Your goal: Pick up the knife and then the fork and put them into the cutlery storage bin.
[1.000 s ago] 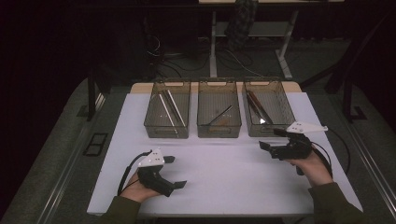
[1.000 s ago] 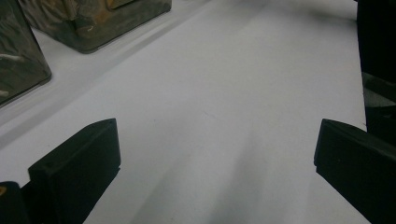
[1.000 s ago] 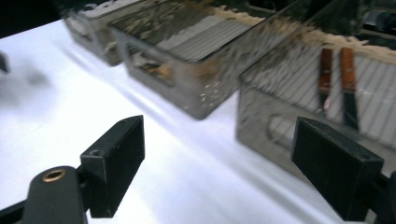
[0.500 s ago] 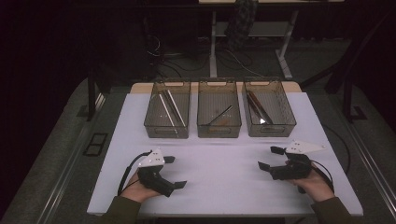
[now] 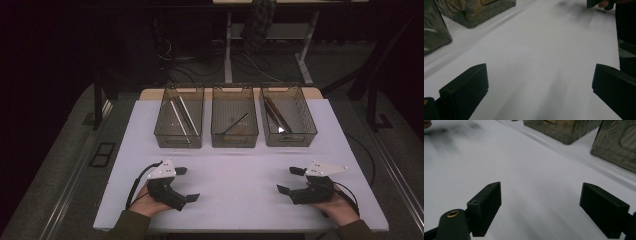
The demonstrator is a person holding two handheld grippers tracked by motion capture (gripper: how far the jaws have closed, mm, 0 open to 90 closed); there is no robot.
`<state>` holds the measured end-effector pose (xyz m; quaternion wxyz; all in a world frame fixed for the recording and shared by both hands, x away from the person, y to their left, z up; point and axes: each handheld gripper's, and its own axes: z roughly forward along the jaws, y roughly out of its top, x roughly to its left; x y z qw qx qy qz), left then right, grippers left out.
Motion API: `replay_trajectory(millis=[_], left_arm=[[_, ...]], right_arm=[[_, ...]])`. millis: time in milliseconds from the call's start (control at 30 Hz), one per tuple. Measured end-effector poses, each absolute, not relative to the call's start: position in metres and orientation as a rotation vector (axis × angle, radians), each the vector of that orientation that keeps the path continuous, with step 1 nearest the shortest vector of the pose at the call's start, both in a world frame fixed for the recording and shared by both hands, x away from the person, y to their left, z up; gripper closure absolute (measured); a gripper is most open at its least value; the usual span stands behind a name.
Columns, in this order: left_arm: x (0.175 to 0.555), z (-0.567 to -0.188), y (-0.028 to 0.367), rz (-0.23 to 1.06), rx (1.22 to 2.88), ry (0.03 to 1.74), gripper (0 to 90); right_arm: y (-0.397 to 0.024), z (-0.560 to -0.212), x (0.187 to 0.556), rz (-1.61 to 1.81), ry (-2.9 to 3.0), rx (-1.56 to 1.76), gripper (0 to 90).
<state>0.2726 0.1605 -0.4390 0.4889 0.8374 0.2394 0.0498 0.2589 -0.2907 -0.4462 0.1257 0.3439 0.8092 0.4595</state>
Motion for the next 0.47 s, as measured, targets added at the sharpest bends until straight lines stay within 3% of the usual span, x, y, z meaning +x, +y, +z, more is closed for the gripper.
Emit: replay_trajectory(millis=[467], left_arm=[[0.2729, -0.4395, 0.1605, 0.121, 2.041, 0.584, 0.0]], right_arm=[[-0.2930, -0.4485, 0.2580, 1.304, 2.374, 0.994, 17.2]])
